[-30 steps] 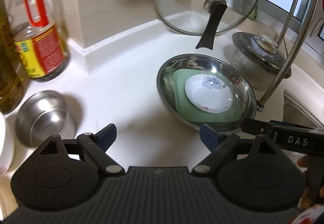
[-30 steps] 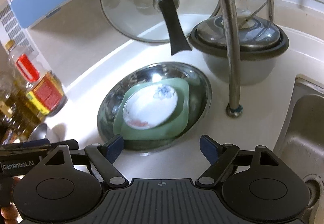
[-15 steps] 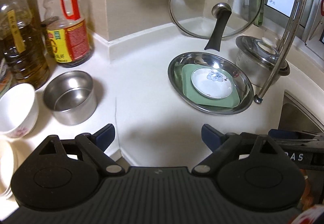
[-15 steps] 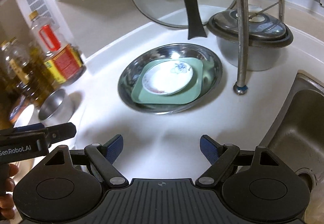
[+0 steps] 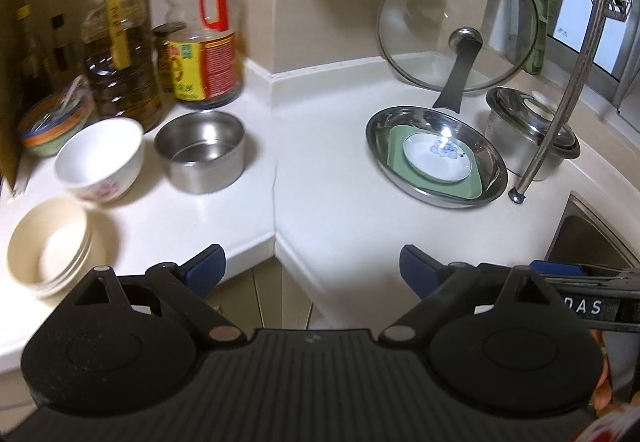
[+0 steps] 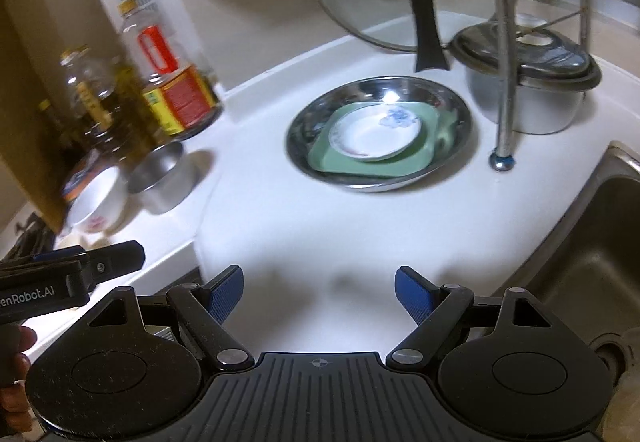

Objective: Organize plates and bowls
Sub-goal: 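Move the right tool away from the basin to the cream bowl stack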

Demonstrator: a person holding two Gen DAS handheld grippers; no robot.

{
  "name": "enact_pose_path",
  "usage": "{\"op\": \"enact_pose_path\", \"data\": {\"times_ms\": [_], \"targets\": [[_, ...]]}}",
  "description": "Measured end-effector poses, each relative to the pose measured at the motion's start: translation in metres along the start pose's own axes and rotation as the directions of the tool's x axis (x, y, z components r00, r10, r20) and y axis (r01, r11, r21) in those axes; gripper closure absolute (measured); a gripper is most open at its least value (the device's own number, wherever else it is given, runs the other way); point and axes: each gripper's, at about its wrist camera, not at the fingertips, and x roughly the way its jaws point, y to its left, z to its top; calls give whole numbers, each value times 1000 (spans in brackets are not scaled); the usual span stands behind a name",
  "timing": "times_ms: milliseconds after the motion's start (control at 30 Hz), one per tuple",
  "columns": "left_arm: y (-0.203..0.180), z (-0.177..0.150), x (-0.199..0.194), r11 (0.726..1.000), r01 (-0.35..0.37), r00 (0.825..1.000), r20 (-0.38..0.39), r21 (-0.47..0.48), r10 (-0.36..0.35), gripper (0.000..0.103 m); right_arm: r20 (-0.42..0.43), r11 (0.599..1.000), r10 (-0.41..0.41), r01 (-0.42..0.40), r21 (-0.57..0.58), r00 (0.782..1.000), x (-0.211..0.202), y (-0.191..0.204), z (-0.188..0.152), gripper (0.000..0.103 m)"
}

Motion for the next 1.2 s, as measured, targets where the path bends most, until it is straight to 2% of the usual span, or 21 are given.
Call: {"op": "enact_pose_path", "data": {"times_ms": [367,600,933,1200], "targets": [[22,-30,-36,992,-97,995,-8,-77,97,10,-29,994,110,-110,-7,993,-3,19,-19,20],[43,-37,-44,982,-149,989,-24,-114,147,10,-80,990,122,-127,-67,989,8,39,-22,20],[92,-39,-43,963,-212,977,-68,-165,204,10,-138,968,162,-185,-172,977,42,91,-19,20],[132,-36,-38,951,-240,970,-88,-197,227,10,-175,950,195,-230,-212,965,70,131,-18,20]]}}
